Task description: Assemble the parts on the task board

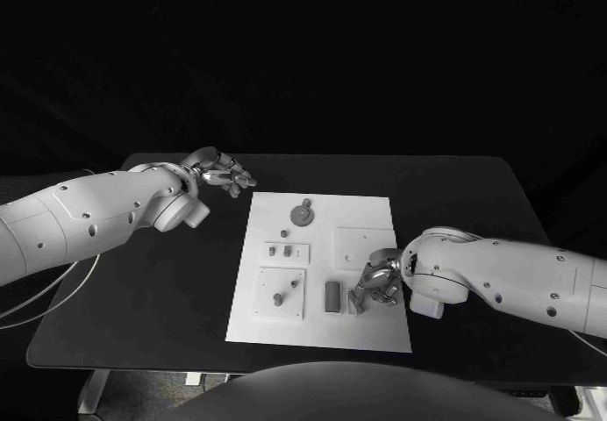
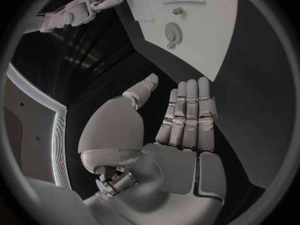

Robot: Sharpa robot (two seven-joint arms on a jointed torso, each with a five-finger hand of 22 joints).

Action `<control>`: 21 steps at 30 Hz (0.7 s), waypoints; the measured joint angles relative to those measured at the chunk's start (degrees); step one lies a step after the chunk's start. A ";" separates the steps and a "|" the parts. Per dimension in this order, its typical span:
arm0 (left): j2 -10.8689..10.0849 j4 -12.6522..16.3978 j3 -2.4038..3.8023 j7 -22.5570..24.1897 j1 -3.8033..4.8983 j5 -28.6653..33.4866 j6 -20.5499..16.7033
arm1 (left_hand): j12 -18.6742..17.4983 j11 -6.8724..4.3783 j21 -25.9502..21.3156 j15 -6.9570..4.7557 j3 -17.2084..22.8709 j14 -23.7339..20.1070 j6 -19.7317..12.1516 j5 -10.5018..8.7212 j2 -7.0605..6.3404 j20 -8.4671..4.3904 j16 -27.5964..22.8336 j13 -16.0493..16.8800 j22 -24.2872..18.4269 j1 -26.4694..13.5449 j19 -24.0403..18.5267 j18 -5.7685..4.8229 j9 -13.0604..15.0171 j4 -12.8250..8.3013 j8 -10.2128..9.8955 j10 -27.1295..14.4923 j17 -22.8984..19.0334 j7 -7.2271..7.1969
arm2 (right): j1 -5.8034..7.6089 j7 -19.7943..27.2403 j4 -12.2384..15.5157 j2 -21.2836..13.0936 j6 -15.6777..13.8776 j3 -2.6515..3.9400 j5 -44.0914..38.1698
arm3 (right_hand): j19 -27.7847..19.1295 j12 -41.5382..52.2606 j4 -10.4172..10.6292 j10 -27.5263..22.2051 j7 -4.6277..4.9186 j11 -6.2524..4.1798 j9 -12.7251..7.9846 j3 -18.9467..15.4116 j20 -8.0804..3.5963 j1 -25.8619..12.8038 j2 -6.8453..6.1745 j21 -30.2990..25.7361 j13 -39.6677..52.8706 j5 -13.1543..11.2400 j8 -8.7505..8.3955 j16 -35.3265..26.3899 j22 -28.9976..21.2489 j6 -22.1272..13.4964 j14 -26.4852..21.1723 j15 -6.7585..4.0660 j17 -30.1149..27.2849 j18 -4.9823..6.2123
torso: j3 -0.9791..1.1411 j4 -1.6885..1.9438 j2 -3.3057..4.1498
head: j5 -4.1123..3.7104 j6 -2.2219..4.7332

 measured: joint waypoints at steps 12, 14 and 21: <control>-0.06 0.01 0.00 -0.07 0.01 -0.02 0.02 | 0.00 0.00 0.00 0.00 0.00 0.00 0.00 0.00 0.00 0.00 0.00 0.03 -0.01 0.00 0.00 -0.05 0.00 0.00 0.00 0.00 0.06 0.00 | -0.11 0.25 0.03 0.06 0.45 -0.05 0.09 | 0.18 0.00 2.76 -0.01 0.08 0.17 -0.16 -0.11 0.19 -3.07 -1.41 -0.04 -0.31 -0.16 -0.19 -0.24 0.00 -0.08 -0.38 0.04 -0.54 0.01 | 0.01 0.00 0.00 | -0.06 0.00; -0.06 0.01 0.00 -0.08 0.01 -0.02 0.02 | 0.00 0.00 0.00 0.00 0.00 0.00 0.00 0.00 0.00 0.00 0.00 0.03 -0.01 0.00 0.00 -0.06 0.00 0.00 0.00 0.00 0.06 0.00 | -0.14 0.25 0.07 0.06 0.61 -0.07 0.09 | 0.18 0.00 3.45 0.00 0.08 0.17 -0.21 -0.09 0.19 -3.74 -1.77 -0.23 -0.36 -0.15 -0.26 -0.24 0.00 -0.08 -0.38 0.04 -0.54 0.02 | 0.01 -0.01 0.00 | -0.08 0.00; -0.08 0.02 0.00 -0.10 0.01 -0.03 0.03 | 0.00 0.00 0.00 0.12 0.00 0.12 0.00 0.00 0.00 0.00 0.00 0.03 0.04 0.00 0.00 -0.08 -0.05 0.00 0.00 0.00 0.05 0.00 | -0.24 0.19 0.11 0.07 1.02 -0.15 0.05 | 0.18 0.00 5.63 0.00 0.06 0.17 -0.42 -0.06 0.19 -5.25 -3.41 -0.23 -0.46 -0.21 -0.19 -0.24 0.00 -0.06 -0.38 0.04 -0.57 0.07 | 0.06 -0.03 0.00 | -0.15 0.00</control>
